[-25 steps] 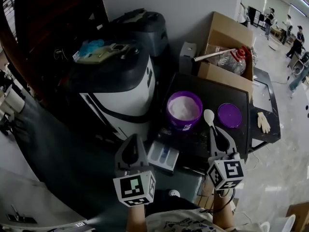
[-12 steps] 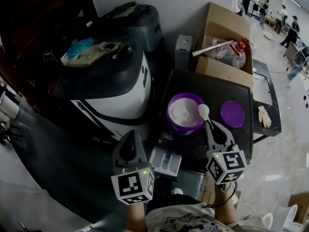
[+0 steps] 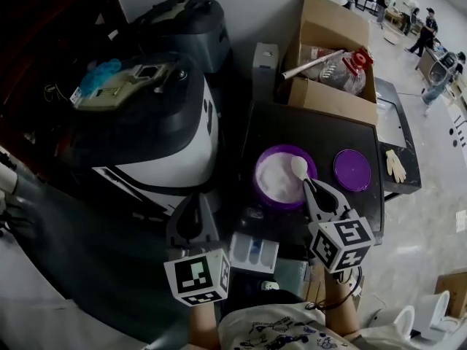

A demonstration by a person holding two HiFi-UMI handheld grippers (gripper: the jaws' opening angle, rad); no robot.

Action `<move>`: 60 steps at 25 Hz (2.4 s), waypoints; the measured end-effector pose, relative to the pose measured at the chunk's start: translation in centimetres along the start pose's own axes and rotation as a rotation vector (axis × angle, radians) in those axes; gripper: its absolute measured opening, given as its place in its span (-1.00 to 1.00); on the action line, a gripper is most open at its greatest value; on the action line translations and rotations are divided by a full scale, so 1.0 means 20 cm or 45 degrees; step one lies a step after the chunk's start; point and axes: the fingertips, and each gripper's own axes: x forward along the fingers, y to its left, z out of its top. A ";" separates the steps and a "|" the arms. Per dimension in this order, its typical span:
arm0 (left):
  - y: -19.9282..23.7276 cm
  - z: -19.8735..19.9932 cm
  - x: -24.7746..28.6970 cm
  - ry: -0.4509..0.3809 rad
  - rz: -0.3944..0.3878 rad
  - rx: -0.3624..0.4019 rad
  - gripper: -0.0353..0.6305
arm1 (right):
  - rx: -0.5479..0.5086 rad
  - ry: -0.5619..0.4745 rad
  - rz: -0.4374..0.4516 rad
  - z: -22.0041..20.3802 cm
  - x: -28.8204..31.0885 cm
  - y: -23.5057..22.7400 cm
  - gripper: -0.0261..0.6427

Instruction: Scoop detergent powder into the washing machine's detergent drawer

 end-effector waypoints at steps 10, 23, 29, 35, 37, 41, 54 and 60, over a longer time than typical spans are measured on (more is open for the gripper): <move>0.01 -0.08 0.15 0.056 -0.092 0.007 -0.89 | 0.028 0.221 0.055 -0.10 0.12 0.04 -0.86; -0.01 -0.19 0.27 0.127 -0.191 0.022 -0.89 | 0.002 0.503 0.177 -0.14 0.23 0.00 -0.86; -0.03 -0.21 0.32 0.152 -0.230 0.019 -0.89 | -0.159 0.628 0.176 -0.17 0.27 -0.05 -0.86; -0.04 -0.24 0.36 0.167 -0.266 0.036 -0.89 | -0.277 0.739 0.183 -0.22 0.30 -0.08 -0.86; -0.04 -0.25 0.38 0.172 -0.275 0.035 -0.89 | -0.302 0.764 0.184 -0.23 0.31 -0.09 -0.86; -0.06 -0.25 0.40 0.183 -0.283 0.019 -0.89 | -0.346 0.803 0.180 -0.24 0.33 -0.11 -0.86; -0.05 -0.29 0.42 0.203 -0.297 0.024 -0.89 | -0.365 0.896 0.264 -0.28 0.36 -0.06 -0.86; -0.04 -0.30 0.43 0.207 -0.291 0.027 -0.89 | -0.276 0.919 0.332 -0.31 0.36 -0.03 -0.86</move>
